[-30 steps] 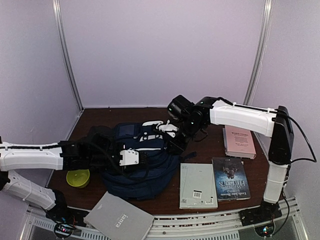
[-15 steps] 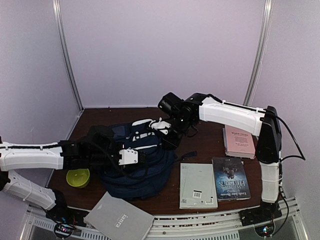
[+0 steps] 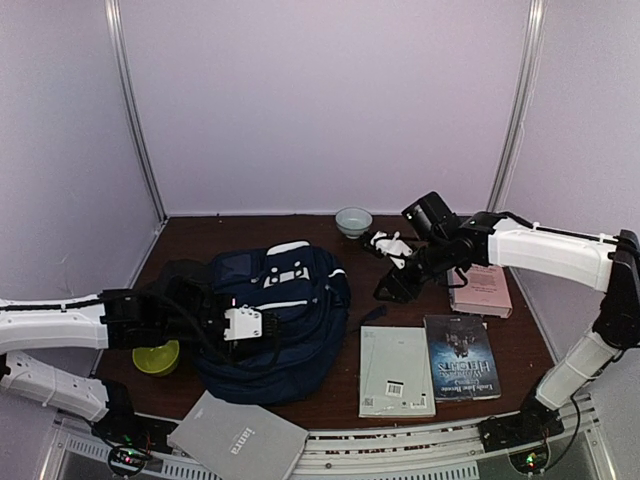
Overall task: Pack the student bag
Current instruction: Zip the upper front pocket of the student bag, then pick up the second largest pocket of the bag from the student bag, then unzip the second largest pocket of the student bag.
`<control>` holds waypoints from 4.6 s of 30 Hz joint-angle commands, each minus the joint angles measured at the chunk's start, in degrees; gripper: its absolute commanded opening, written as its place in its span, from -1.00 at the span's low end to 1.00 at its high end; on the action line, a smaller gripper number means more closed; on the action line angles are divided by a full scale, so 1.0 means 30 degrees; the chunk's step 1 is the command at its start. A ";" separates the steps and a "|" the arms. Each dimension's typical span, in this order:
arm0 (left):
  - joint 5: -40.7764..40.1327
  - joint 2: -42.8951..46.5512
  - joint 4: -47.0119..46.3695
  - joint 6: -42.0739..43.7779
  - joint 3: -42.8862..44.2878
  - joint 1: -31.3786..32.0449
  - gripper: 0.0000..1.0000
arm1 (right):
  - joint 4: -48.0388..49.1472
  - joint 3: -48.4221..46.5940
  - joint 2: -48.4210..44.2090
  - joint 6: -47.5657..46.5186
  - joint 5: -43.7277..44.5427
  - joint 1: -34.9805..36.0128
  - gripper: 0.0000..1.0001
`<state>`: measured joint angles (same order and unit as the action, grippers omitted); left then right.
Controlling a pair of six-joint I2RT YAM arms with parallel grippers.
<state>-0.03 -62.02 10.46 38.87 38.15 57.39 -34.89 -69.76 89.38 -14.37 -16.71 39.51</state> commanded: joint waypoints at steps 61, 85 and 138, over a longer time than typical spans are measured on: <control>-0.1733 0.0118 0.0004 -0.3837 0.1801 -0.0097 -1.00 | 0.0182 -0.4117 0.5192 0.0053 -0.2560 0.1377 -1.00; -0.1976 -0.2117 -0.2044 -0.8974 0.4300 -0.2003 -1.00 | 0.5725 -0.1710 0.2246 0.6691 -0.6854 0.6713 -1.00; 0.3173 -0.9708 0.7097 -0.6732 0.9127 -0.5124 -0.98 | 0.5420 -0.0007 0.3729 0.9596 -0.4607 0.1199 -1.00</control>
<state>6.87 -91.94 34.89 18.06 63.35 42.15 -18.68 -70.13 101.91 15.16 -31.44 43.57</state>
